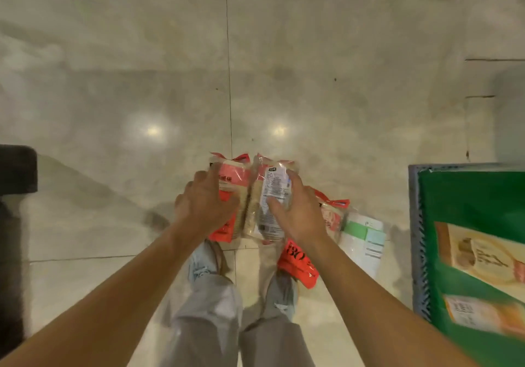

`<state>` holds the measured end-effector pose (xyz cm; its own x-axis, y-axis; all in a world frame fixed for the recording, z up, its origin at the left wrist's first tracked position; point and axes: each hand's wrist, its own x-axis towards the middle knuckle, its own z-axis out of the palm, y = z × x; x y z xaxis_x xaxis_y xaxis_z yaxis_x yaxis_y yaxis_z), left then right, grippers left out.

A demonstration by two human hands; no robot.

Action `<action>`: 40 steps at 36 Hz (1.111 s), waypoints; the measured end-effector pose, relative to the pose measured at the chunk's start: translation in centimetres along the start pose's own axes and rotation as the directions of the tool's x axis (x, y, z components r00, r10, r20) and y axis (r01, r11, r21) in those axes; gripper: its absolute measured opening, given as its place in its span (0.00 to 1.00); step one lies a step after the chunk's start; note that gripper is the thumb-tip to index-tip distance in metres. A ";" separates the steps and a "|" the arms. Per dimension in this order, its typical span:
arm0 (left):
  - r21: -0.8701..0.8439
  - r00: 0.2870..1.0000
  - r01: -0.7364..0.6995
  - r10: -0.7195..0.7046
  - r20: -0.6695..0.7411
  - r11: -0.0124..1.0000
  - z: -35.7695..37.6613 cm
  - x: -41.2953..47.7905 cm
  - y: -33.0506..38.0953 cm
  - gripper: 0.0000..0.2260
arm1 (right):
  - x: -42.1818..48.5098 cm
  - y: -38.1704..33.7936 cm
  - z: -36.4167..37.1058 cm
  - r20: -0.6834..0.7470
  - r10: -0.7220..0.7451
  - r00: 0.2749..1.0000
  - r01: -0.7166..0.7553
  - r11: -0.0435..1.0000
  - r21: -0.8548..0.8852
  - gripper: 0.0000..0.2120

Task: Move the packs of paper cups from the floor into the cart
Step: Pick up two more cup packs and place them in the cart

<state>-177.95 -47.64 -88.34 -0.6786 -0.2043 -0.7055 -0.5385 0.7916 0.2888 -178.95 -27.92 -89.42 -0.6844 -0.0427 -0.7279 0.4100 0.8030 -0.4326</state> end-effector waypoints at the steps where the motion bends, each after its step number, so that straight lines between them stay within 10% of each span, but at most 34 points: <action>1: 0.025 1.000 -0.008 0.008 0.001 1.000 1.6 1.6 -0.7 0.32 | 1.7 0.8 1.3 -0.001 0.004 1.000 -0.004 1.000 -0.005 0.39; 9: -0.006 0.988 0.058 -0.058 -0.146 0.998 12.4 8.5 -5.3 0.57 | 9.5 5.4 9.1 -0.106 0.031 0.994 -0.017 0.991 0.131 0.56; 20: -0.310 0.983 0.037 -0.090 -0.160 0.950 8.5 7.1 -5.6 0.53 | 7.5 3.4 7.7 -0.166 0.004 0.986 0.031 0.978 0.206 0.52; 40: -0.710 0.890 -0.242 -0.140 -0.434 0.661 -30.0 -32.1 1.5 0.51 | -28.9 -27.6 -22.7 -0.070 -0.499 0.864 0.502 0.839 0.210 0.50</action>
<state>-171.97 -57.17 -45.85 -0.7451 -0.5428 -0.3877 -0.5465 0.1636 0.8213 -184.14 -35.33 -44.42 -0.8377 -0.3963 -0.3757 0.1270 0.5278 -0.8398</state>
